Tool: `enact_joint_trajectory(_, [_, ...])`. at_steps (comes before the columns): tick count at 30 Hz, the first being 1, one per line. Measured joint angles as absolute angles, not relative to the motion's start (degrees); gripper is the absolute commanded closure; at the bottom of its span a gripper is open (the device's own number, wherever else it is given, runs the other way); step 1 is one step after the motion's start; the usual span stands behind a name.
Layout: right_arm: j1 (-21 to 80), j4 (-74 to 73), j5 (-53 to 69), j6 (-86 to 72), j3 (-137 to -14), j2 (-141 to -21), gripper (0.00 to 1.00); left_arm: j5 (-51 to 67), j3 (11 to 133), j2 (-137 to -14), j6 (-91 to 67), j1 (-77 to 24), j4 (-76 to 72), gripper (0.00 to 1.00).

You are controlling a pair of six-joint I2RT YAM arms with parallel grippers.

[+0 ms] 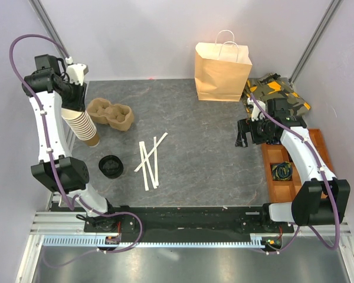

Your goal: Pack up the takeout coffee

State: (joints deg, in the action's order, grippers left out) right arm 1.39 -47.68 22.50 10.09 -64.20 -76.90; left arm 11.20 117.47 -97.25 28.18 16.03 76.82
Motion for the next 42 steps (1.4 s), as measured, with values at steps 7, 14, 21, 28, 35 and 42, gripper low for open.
enact_joint_trajectory(7, [1.39,-47.68,22.52,10.09,-64.23,-76.9,0.02,10.11,115.02,-97.65,28.21,15.55,77.06,0.66])
enact_joint_trajectory(14, [1.39,-47.68,22.65,10.09,-64.23,-76.93,0.02,9.54,113.4,-97.86,28.25,15.55,76.55,0.71])
enact_joint_trajectory(21, [1.39,-47.68,22.68,10.09,-64.23,-76.97,0.02,8.86,112.29,-97.89,28.51,15.55,76.05,0.76])
enact_joint_trajectory(28, [1.39,-47.68,22.68,10.09,-64.23,-77.34,0.02,7.55,112.09,-97.89,28.8,15.55,75.29,0.9])
enact_joint_trajectory(35, [1.39,-47.66,22.7,9.96,-64.23,-77.76,0.02,5.91,112.55,-97.89,29.47,15.55,75.0,0.98])
enact_joint_trajectory(42, [1.39,-47.66,22.7,9.87,-64.23,-77.87,0.02,4.34,115.59,-97.89,30.11,15.51,75.2,0.98])
